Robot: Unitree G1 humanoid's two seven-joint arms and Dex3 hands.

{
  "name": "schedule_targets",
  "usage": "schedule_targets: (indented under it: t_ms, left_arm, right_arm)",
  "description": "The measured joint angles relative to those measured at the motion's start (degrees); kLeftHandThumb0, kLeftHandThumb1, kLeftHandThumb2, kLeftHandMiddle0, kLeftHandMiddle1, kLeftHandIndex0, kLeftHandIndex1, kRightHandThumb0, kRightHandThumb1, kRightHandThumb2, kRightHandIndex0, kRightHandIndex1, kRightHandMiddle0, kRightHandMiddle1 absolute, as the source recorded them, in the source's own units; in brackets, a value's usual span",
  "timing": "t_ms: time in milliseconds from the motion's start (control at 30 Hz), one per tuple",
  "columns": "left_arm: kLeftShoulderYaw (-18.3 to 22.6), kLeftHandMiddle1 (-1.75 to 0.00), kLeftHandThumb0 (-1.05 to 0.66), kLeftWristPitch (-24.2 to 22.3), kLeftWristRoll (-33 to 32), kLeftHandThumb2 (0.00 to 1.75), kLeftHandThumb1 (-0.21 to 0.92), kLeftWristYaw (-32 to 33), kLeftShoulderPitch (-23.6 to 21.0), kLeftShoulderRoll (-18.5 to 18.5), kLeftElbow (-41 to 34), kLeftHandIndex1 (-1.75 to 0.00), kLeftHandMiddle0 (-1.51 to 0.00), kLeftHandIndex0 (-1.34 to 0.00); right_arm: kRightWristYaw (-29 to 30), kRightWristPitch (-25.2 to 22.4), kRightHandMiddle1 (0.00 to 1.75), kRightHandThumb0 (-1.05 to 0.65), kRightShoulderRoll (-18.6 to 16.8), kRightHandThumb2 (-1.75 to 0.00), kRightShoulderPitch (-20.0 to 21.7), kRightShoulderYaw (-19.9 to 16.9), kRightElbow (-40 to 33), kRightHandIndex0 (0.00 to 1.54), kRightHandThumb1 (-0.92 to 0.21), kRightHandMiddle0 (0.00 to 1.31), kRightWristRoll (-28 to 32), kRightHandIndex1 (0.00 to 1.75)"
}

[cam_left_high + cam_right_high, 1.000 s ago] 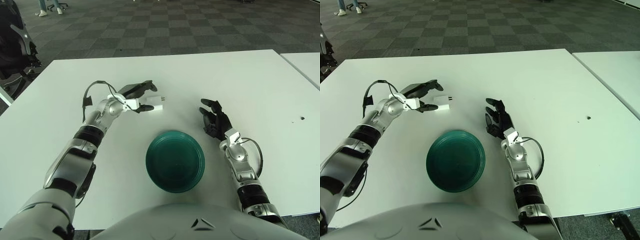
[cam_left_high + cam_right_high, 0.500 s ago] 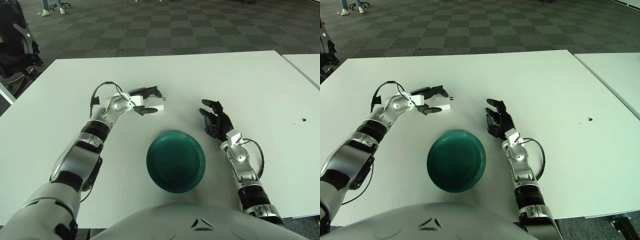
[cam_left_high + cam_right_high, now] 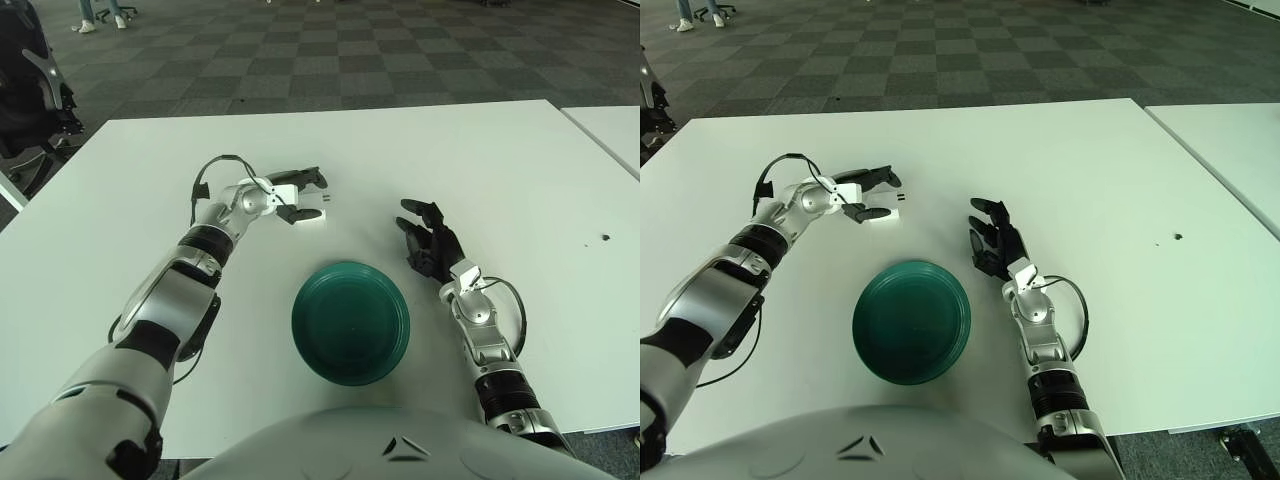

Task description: Put the charger into the plate.

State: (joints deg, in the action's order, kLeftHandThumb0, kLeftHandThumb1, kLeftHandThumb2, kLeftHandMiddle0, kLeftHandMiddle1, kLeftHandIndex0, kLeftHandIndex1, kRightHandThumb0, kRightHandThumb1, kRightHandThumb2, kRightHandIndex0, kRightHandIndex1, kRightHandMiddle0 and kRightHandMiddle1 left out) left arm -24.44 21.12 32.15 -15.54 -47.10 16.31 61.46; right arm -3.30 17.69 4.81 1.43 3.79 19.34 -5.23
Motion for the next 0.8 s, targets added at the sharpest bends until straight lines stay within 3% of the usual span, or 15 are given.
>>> schedule_targets:
  t_ms: [300,567,800]
  left_arm:
    - [-2.6,-0.02,-1.05,0.2,3.7,0.82,0.92,8.6,-0.7,-0.4,3.0,-0.9,-0.35,-0.04]
    - [-3.1,-0.01,-1.05,0.3,4.6,0.79,0.92,15.2,-0.9,-1.5,4.6,-1.02,-0.35,-0.15]
    - [-3.3,-0.01,-1.05,0.8,4.6,0.78,0.92,17.8,-1.3,-2.8,7.3,-1.06,-0.35,-0.17]
  right_arm:
    - [-0.6,-0.3,0.87,-0.55,-0.4,-0.69,0.6,-0.2,0.7,0.58,-0.92,0.0,1.7,0.06]
    - [-0.5,-0.3,0.93,-0.53,-0.3,-0.69,1.1,-0.1,1.3,0.59,-0.92,0.0,1.7,0.07]
    - [-0.6,0.0,0.95,-0.53,-0.4,-0.69,1.5,-0.1,1.9,0.6,-0.92,0.01,1.7,0.08]
